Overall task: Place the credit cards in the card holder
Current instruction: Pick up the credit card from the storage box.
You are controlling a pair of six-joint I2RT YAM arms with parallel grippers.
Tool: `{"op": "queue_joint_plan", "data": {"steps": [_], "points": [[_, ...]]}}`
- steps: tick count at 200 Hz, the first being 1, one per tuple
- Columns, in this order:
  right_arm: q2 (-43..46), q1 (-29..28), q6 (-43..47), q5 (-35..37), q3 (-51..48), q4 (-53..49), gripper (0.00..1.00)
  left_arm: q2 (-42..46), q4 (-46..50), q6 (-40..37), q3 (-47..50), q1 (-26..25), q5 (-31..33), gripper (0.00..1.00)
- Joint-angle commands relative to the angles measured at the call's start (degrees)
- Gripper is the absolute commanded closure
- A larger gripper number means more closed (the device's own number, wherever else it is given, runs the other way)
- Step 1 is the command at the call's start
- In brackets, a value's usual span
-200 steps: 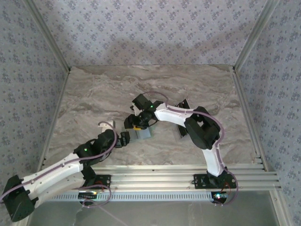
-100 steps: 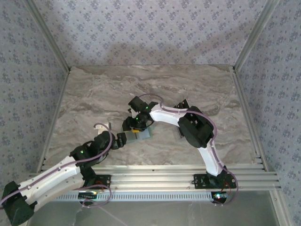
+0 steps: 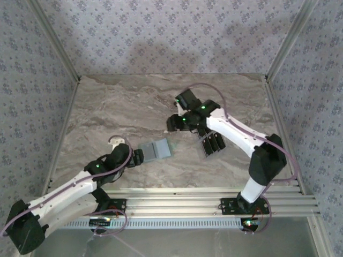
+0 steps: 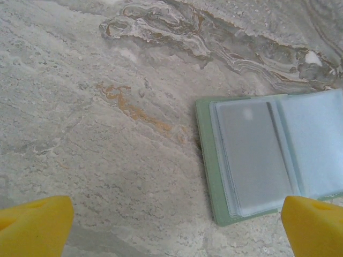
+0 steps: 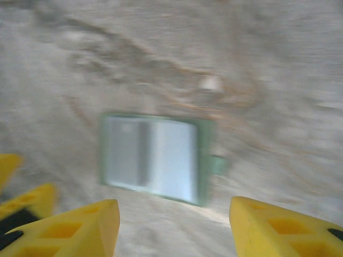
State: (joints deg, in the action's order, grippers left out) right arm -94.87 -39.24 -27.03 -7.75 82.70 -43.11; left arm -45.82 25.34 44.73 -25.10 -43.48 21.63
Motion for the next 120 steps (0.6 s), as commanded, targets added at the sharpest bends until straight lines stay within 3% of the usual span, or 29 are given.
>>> {"op": "queue_joint_plan", "data": {"steps": [1, 52, 120], "points": [[1.1, 1.9, 5.9, 12.2, -4.4, -10.3, 0.43, -3.1, 0.9, -1.3, -4.4, 0.5, -0.7, 0.0], [1.3, 3.4, 8.4, 24.1, -6.6, -16.0, 0.59, -13.2, 2.5, -2.8, -10.2, 1.4, -2.1, 0.0], [1.4, 3.4, 7.8, 25.3, -12.5, -15.2, 0.65, -17.2, 1.4, -3.0, -10.9, 2.1, -3.5, 0.0]]}}
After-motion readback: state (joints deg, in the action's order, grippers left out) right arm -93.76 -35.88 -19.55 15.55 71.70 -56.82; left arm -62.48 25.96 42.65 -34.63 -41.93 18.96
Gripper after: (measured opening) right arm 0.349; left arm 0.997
